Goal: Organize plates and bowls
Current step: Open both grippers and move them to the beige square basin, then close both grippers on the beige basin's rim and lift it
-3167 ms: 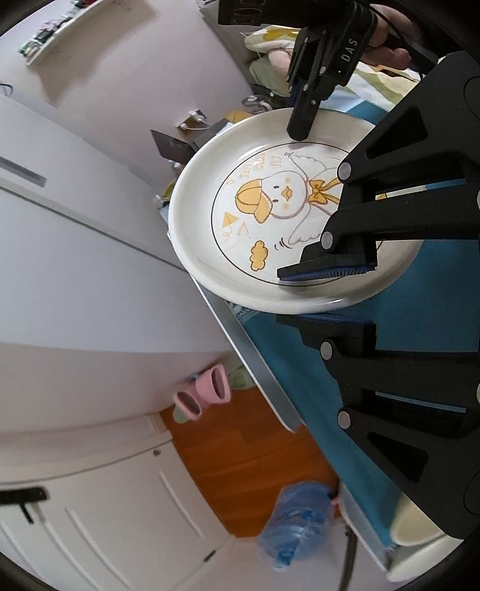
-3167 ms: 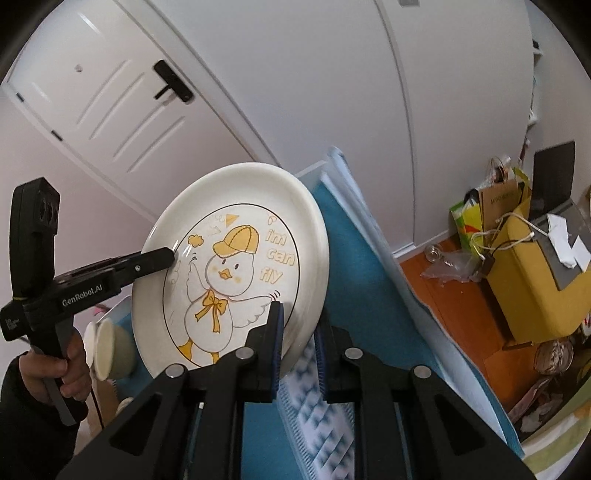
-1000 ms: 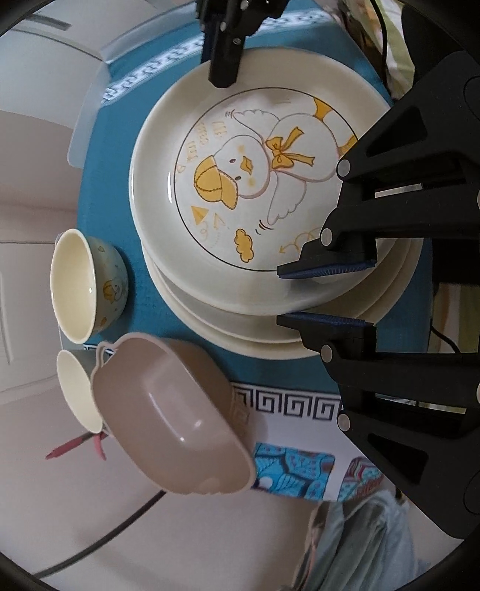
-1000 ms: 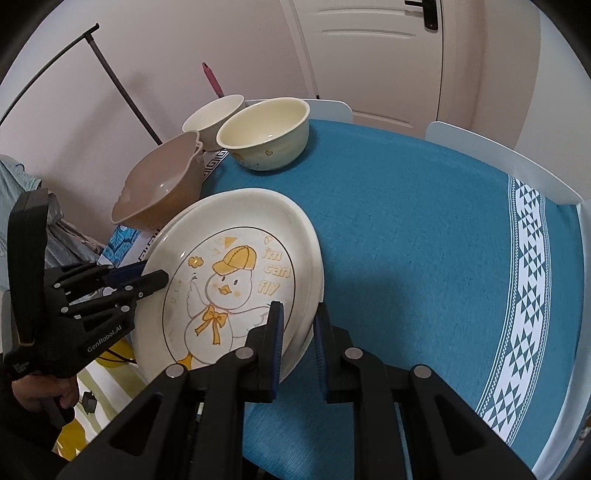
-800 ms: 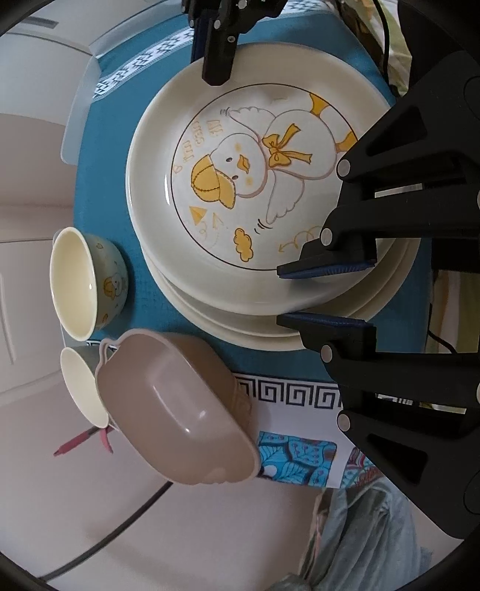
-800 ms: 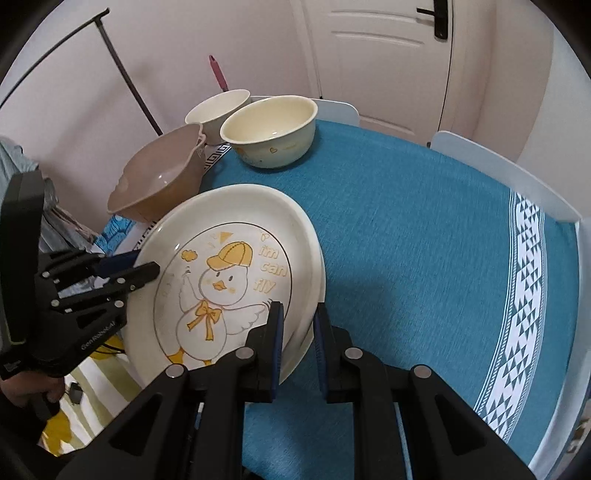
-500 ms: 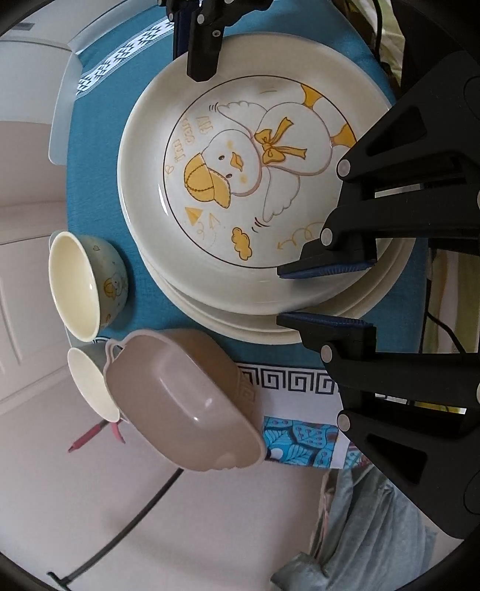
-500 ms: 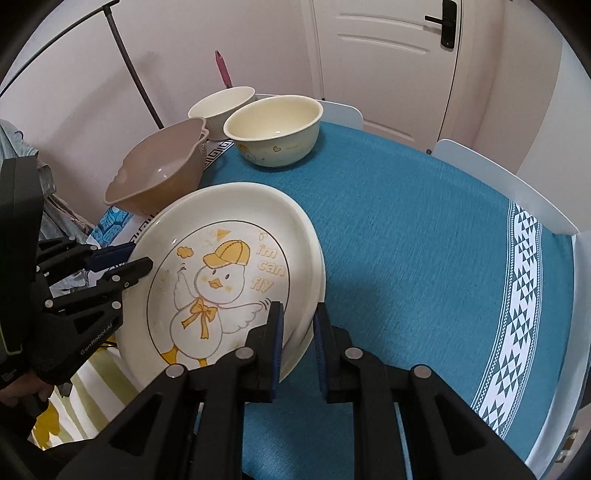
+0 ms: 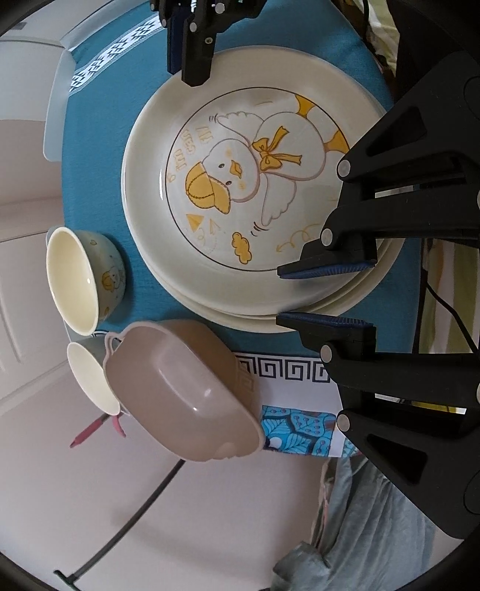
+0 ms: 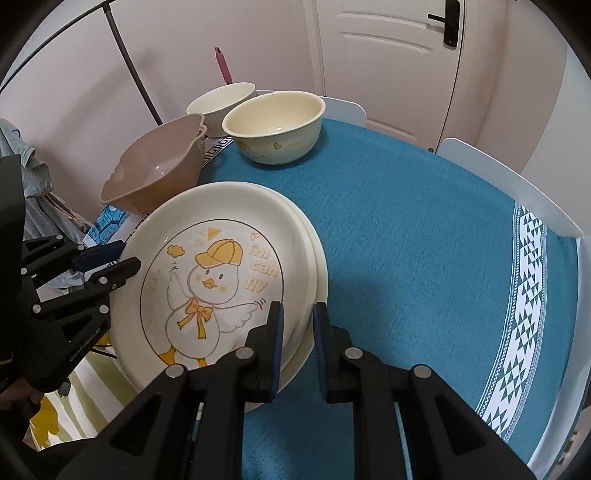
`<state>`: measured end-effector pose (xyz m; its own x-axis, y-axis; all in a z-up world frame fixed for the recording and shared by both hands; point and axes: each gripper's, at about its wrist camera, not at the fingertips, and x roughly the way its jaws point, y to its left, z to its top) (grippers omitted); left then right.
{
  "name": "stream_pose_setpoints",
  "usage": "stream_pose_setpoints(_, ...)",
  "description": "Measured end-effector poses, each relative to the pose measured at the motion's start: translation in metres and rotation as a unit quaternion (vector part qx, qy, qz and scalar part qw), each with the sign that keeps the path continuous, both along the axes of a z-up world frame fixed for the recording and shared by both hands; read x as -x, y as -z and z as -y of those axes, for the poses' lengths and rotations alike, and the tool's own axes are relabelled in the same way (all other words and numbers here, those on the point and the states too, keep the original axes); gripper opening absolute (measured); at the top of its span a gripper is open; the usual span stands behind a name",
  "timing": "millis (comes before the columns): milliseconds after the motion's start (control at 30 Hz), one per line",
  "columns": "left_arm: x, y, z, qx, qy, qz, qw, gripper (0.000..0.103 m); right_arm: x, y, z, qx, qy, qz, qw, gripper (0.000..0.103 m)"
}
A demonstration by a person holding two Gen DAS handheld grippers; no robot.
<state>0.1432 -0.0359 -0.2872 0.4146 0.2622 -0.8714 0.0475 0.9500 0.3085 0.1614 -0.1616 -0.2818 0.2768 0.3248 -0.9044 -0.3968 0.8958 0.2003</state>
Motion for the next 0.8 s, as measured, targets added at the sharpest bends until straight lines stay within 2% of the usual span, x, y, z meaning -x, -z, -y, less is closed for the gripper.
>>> stream_pose_setpoints(133,-0.003,-0.009,-0.004,0.021,-0.005,-0.006,0.9998,0.016,-0.001,-0.003,0.003,-0.009,0.005,-0.005,1.000,0.015)
stream_pose_setpoints(267,-0.002,-0.039,-0.011,0.035,-0.018,0.022,0.9990,0.018,-0.006,-0.025,0.006,-0.037,0.008,0.011,0.999,0.015)
stream_pose_setpoints(300,-0.002,-0.047,-0.014,0.036,-0.023,0.028,0.9987,0.027,-0.009,-0.034,0.007,-0.047,0.008,0.019,0.999,0.015)
stream_pose_setpoints(333,-0.002,-0.057,-0.019,0.040,-0.028,0.038,0.9981,0.048,-0.012,-0.041,0.007,-0.055,0.008,0.024,0.998,0.015)
stream_pose_setpoints(367,-0.002,-0.066,-0.023,0.045,-0.034,0.050,0.9972,0.064,-0.015,-0.048,0.006,-0.065,0.005,0.028,0.997,0.015)
stream_pose_setpoints(400,-0.001,-0.076,-0.028,0.049,-0.040,0.064,0.9959,0.094,-0.017,-0.056,0.004,-0.073,0.002,0.033,0.997,0.017)
stream_pose_setpoints(433,0.000,-0.087,-0.035,0.055,-0.046,0.086,0.9937,0.103,-0.019,-0.062,0.002,-0.078,-0.001,0.041,0.996,0.034)
stream_pose_setpoints(467,0.000,-0.096,-0.040,0.062,-0.049,0.101,0.9917,0.103,-0.022,-0.069,-0.001,-0.085,-0.004,0.049,0.995,0.049)
stream_pose_setpoints(500,-0.001,-0.102,-0.045,0.068,-0.054,0.107,0.9905,0.103,-0.025,-0.074,-0.004,-0.093,-0.007,0.057,0.994,0.087)
stream_pose_setpoints(533,-0.002,-0.107,-0.053,0.074,-0.061,0.111,0.9892,0.103,-0.028,-0.080,-0.008,-0.105,-0.010,0.067,0.992,0.103)
stream_pose_setpoints(633,-0.007,-0.114,-0.079,0.097,-0.092,0.117,0.9841,0.103,-0.039,-0.088,-0.024,-0.105,-0.023,0.066,0.992,0.103)
stream_pose_setpoints(800,-0.007,-0.110,-0.124,0.138,-0.142,0.114,0.9735,0.103,-0.059,-0.093,-0.055,-0.103,-0.040,0.055,0.992,0.103)
